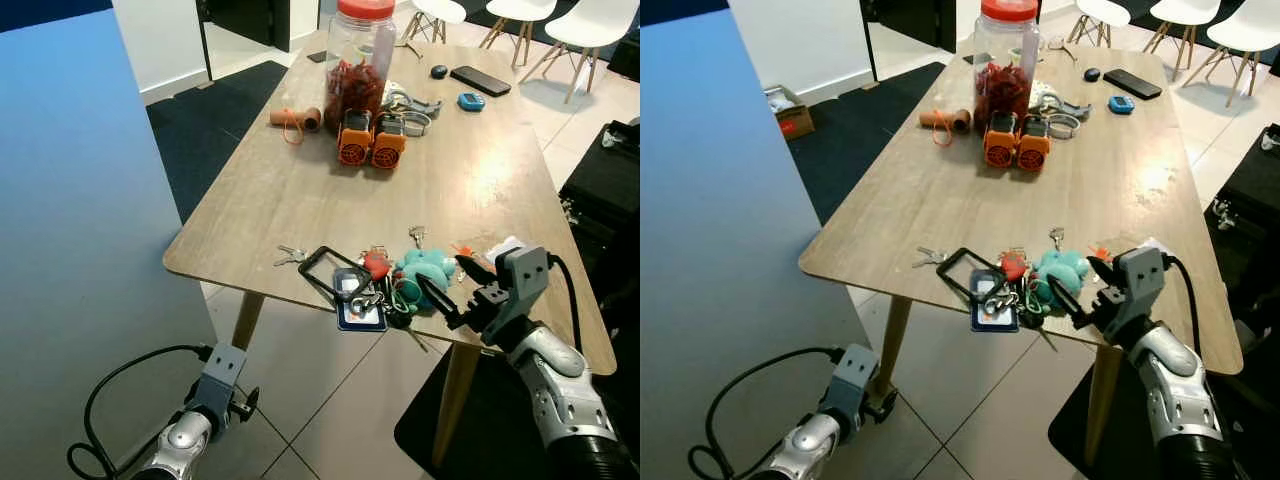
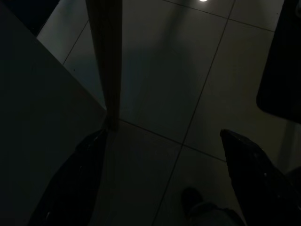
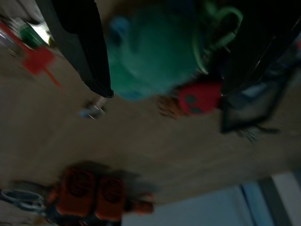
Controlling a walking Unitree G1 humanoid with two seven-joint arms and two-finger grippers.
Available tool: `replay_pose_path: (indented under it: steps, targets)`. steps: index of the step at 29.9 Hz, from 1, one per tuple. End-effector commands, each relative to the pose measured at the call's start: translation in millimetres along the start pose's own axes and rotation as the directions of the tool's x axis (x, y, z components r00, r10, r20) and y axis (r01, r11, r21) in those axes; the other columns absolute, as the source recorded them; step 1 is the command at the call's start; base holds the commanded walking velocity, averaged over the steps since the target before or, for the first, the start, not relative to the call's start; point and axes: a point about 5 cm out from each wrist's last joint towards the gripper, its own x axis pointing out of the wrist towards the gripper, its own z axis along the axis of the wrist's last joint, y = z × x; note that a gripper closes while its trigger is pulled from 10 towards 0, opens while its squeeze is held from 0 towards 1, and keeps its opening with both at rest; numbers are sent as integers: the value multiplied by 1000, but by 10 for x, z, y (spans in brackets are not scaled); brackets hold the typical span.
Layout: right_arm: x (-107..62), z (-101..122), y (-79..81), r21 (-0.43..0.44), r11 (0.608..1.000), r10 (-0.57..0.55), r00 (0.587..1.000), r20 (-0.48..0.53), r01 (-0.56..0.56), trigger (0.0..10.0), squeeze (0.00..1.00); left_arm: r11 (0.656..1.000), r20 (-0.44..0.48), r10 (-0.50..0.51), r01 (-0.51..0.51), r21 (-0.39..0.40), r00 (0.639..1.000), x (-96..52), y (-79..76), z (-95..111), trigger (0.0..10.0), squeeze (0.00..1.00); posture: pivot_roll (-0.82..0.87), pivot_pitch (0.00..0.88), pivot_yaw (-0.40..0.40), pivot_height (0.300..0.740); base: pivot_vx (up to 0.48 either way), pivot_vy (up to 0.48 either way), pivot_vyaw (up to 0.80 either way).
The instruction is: Hang keys on a hook
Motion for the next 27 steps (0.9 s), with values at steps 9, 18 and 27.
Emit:
replay_pose_path:
  steps: [9,18,27]
  targets:
    - [-66,-223,10,69,998,10,986,-166,1,10000,0,1000,-14,-4,4,11,1000,-22,-7,-50,10000,0,69,48,-24,740,0,0,0]
    - [-160,-370,-219,124,975,-139,943,-302,184,10000,0,1000,-12,-5,5,13,1000,-21,8,-40,10000,0,71,48,-22,740,0,0,0]
    - [-213,-177,-514,113,928,-330,924,-194,355,10000,0,1000,-10,-2,2,13,1000,-19,9,-35,10000,0,72,48,-23,740,0,0,0]
